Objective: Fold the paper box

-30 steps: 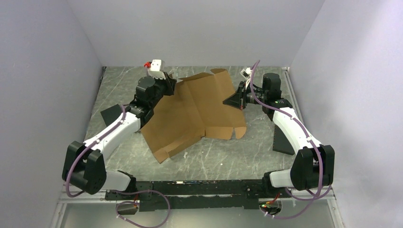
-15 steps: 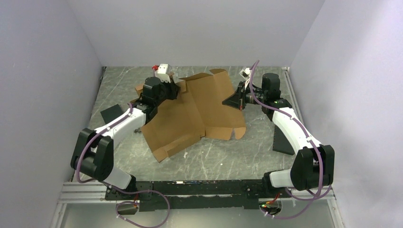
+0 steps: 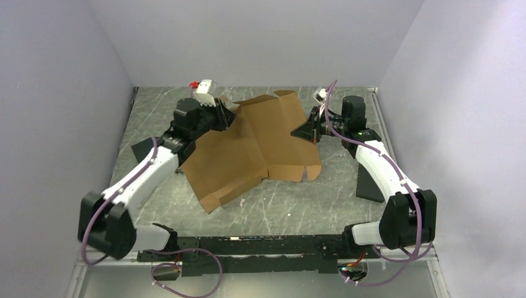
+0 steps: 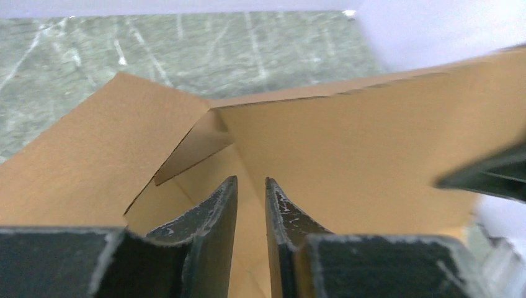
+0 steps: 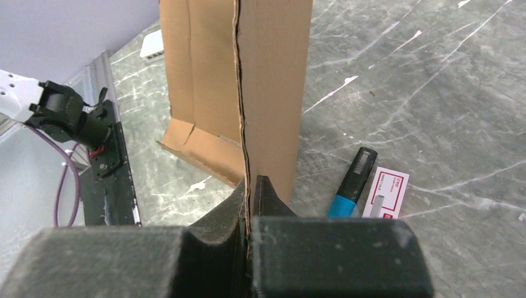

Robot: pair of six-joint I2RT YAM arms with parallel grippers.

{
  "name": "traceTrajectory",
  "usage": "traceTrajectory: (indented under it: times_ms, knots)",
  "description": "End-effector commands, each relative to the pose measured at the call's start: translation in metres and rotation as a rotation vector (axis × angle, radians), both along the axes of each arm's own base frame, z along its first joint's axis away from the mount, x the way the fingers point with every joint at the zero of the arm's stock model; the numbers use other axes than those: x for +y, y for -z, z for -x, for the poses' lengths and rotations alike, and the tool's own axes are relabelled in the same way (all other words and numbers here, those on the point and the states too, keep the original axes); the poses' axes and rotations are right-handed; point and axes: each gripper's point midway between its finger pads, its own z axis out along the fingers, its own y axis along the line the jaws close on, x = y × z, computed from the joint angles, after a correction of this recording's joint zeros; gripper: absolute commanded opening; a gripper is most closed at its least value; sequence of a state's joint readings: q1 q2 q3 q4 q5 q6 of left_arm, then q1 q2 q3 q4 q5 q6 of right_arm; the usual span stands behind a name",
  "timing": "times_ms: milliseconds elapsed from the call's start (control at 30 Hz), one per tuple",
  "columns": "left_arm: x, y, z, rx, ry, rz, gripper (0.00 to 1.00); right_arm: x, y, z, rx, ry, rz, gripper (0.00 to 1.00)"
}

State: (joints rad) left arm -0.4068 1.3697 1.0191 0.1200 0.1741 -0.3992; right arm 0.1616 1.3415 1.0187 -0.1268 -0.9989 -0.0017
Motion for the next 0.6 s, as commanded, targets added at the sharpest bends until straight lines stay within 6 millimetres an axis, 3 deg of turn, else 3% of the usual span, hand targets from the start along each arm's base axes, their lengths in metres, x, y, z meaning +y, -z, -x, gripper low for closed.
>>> traceTrajectory:
  times_ms: [0, 133, 200, 333, 433, 500, 567]
  knots:
    - [0.001, -0.045, 0.062, 0.025, 0.106, 0.107, 0.32, -0.001, -0.016, -0.001, -0.084, 0.000, 0.010, 0.00]
    - [0.027, -0.035, 0.106, 0.081, 0.066, 0.078, 0.39, -0.001, -0.015, -0.002, -0.085, 0.003, 0.013, 0.00]
    - [0.046, -0.037, 0.128, 0.073, 0.017, 0.065, 0.38, -0.002, -0.014, -0.002, -0.084, 0.006, 0.015, 0.00]
    - [0.093, -0.018, 0.160, 0.107, -0.168, 0.022, 0.43, -0.002, -0.013, -0.003, -0.083, 0.008, 0.017, 0.00]
    - [0.126, 0.007, 0.177, 0.158, -0.340, 0.037, 0.62, -0.002, -0.011, -0.004, -0.079, 0.009, 0.018, 0.00]
    - [0.131, 0.026, 0.188, 0.205, -0.369, 0.067, 0.70, -0.003, -0.011, -0.004, -0.079, 0.010, 0.019, 0.00]
    - [0.123, 0.050, 0.193, 0.273, -0.344, 0.086, 0.77, -0.002, -0.010, -0.004, -0.078, 0.007, 0.019, 0.00]
